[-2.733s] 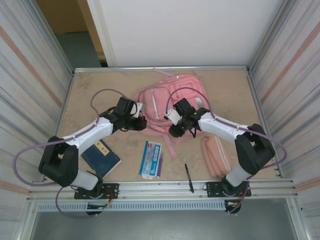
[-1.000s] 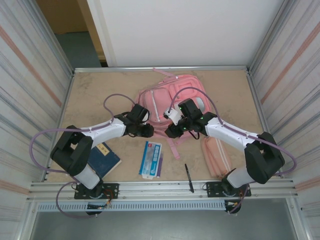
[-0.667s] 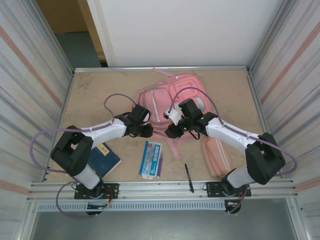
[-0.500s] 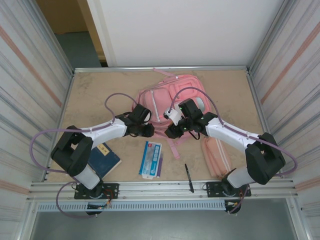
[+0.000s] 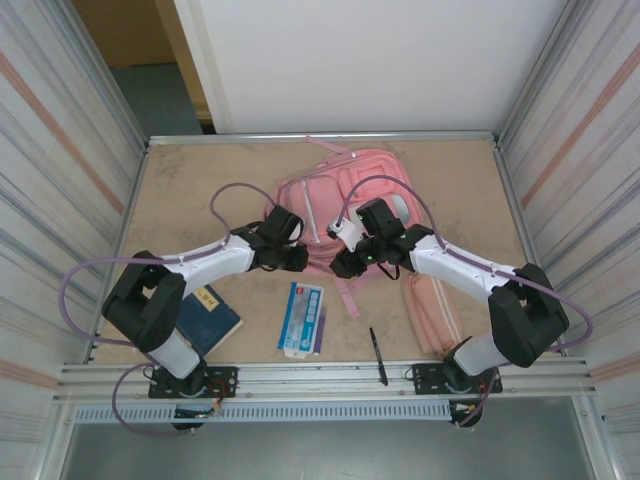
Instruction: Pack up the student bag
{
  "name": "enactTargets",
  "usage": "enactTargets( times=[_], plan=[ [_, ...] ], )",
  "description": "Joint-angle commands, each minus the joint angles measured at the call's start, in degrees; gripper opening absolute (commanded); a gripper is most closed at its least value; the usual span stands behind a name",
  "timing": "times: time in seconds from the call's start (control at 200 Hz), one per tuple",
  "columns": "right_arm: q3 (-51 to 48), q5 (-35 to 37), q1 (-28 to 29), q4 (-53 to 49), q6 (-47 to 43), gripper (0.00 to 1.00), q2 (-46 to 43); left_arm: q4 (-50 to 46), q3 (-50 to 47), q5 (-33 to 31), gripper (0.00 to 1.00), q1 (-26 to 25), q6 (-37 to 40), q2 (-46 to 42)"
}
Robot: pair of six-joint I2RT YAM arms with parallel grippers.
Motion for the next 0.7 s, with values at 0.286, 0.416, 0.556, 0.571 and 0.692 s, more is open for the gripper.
enactTargets(
  times=[0.286, 0.416, 0.556, 0.571, 0.692],
  plan=[
    [1.17, -1.0, 0.39, -1.17, 0.42, 0.38, 1.46, 0.29, 1.15, -0.66, 0.26, -0.41, 0.16, 3.6],
    [1.38, -0.95, 0.45, -1.41, 0.3, 0.38, 1.76, 1.42, 1.03, -0.06, 0.22, -0.43, -0.24, 4.17],
    [1.79, -0.54, 0.51, -1.62, 0.53, 0.38, 2.02, 1.23, 0.84, 1.1, 0.17, -0.42, -1.54, 4.8],
    [1.8, -0.44, 0.55, -1.71, 0.51, 0.37, 1.95, 1.35, 0.63, 1.23, 0.16, -0.47, -1.72, 4.72],
    [1.83, 0.77, 0.51, -1.86, 0.41, 0.37, 1.98, 1.54, -0.07, 1.94, 0.14, -0.42, -2.91, 4.54]
  ],
)
